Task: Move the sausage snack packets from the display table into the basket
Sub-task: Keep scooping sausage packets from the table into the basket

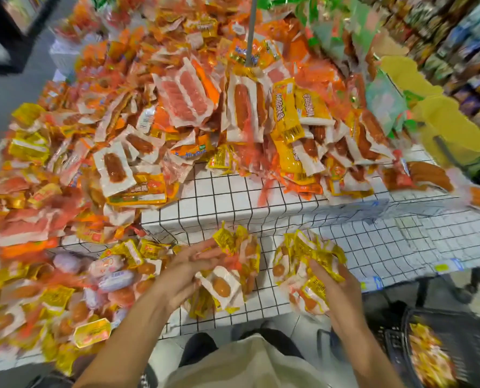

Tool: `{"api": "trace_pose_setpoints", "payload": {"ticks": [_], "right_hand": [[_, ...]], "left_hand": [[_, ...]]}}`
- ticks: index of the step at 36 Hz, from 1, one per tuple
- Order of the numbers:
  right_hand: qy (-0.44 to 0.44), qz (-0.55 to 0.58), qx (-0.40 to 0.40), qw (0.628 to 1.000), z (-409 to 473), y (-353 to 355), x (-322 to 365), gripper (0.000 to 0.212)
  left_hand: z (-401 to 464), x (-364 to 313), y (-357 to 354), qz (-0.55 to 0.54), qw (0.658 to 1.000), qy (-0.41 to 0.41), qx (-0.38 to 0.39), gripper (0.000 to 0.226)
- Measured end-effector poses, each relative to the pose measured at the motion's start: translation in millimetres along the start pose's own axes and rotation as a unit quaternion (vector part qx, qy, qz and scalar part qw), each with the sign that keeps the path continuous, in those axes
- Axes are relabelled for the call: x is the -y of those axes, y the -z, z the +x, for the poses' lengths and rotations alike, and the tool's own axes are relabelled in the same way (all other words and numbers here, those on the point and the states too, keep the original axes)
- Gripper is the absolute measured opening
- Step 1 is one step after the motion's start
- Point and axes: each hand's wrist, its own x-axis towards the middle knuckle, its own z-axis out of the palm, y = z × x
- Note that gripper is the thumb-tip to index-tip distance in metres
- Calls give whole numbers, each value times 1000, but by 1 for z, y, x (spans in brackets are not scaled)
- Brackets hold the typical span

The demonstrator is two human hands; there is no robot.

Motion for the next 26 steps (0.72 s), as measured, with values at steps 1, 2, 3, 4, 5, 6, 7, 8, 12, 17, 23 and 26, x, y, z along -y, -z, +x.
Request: {"api": "trace_pose_setpoints", "payload": {"ticks": [1,2,3,4,5,6,7,8,12,17,23,26], "right_hand": [[0,1,-4,1000,-4,0,0,18],[0,-1,-8,1000,-9,0,1,16],[-1,-5,-15,1000,-14,1,3,14],[-3,-3,-23,1000,-20,1,4,13],[-4,5,-33,999,-25,2,5,14],[-3,13,-46,999,-29,4,5,18],[-2,16,-59,998,-33,6,5,25],[-4,22,-70,997,-36,8,5,31],[-7,92,-86,992,-47,18,1,29],[-14,166,-83,983,-58,47,-3,49],[-12,167,-91,982,-59,91,-1,44],[-27,194,-96,976,-55,123,0,33]], "left_hand": [[-1,-1,1,-3,1000,-1,11,56],[-2,-2,1,-11,1000,-1,19,57],[-3,-3,0,-18,999,0,28,59],[-4,-3,-1,-25,999,0,36,61],[-6,-5,-3,-26,999,0,43,64],[-7,-6,-5,-26,998,1,51,68],[-9,-8,-9,-22,998,1,62,70],[-11,-9,-13,-20,997,2,75,70],[-16,-13,-31,2,996,6,89,58],[-20,-5,-63,69,993,-24,89,48],[-26,10,-104,98,991,-45,85,52],[-25,28,-135,126,988,-44,79,50]]}}
